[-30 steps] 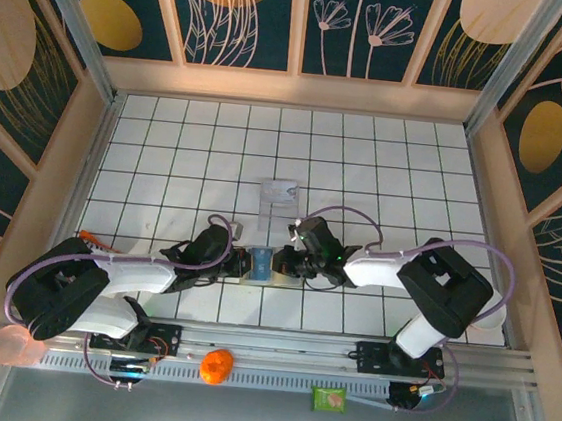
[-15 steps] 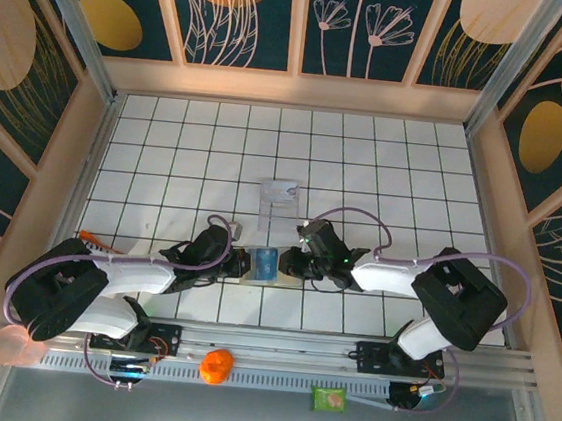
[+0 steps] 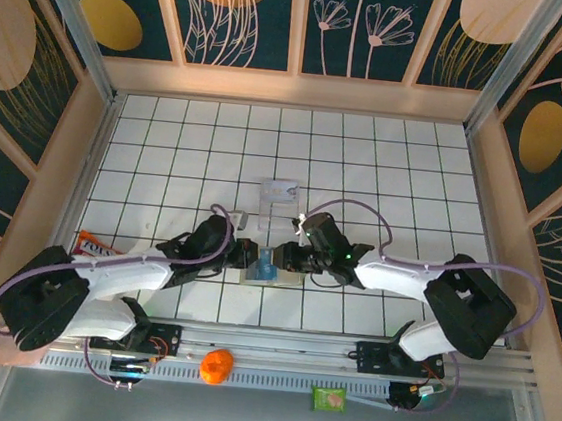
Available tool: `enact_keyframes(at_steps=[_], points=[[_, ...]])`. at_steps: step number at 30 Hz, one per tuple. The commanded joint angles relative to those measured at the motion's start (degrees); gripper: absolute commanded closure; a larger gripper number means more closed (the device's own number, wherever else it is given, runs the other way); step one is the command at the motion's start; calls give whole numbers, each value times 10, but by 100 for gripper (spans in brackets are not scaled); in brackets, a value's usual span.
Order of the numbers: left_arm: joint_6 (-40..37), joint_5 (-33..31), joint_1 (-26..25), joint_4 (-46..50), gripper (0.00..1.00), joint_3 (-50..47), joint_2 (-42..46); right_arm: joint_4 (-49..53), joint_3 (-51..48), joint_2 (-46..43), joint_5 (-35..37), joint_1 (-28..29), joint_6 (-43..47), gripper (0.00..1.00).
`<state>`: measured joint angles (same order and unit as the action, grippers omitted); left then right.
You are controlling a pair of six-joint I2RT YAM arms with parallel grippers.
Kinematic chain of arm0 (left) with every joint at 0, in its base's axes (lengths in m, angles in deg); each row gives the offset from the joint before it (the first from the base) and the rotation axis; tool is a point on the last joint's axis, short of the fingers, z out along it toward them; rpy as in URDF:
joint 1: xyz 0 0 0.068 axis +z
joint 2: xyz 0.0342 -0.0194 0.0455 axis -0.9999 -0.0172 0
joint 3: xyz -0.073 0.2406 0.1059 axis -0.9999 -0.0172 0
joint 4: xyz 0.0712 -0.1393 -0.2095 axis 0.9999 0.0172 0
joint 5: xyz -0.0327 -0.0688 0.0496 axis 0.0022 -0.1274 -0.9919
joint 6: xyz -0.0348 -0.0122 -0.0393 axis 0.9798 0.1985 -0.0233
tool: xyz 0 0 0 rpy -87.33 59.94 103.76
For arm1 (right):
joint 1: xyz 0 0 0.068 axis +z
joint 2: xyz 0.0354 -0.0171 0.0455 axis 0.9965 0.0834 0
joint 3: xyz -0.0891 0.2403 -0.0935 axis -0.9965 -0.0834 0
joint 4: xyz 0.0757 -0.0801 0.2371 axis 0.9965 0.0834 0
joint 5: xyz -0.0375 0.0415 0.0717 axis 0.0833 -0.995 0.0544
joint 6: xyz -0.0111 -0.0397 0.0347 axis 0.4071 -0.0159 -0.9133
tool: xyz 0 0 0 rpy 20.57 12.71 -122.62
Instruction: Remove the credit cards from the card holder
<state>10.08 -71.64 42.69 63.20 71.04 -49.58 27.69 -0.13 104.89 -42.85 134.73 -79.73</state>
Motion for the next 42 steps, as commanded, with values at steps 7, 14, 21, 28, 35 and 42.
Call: enact_keyframes(at_steps=[7, 14, 21, 28, 35, 42], points=[[-17, -33, -8, 14, 100, 2, -49, -2, 25, 58, -39, -18, 4, 68], [-19, -25, -8, -2, 100, -3, -72, -16, 20, 80, -50, -26, -3, 68], [-25, -32, -8, 5, 100, 2, -86, -22, 15, 85, -53, -28, -5, 68], [-27, -34, -8, 10, 100, -1, -97, -39, 8, 92, -65, -29, -12, 69], [-30, -33, -8, 13, 100, 0, -104, -53, 3, 97, -72, -32, -19, 78], [-31, -35, -5, 14, 100, -5, -97, -51, -32, 66, -56, -52, -26, 100]])
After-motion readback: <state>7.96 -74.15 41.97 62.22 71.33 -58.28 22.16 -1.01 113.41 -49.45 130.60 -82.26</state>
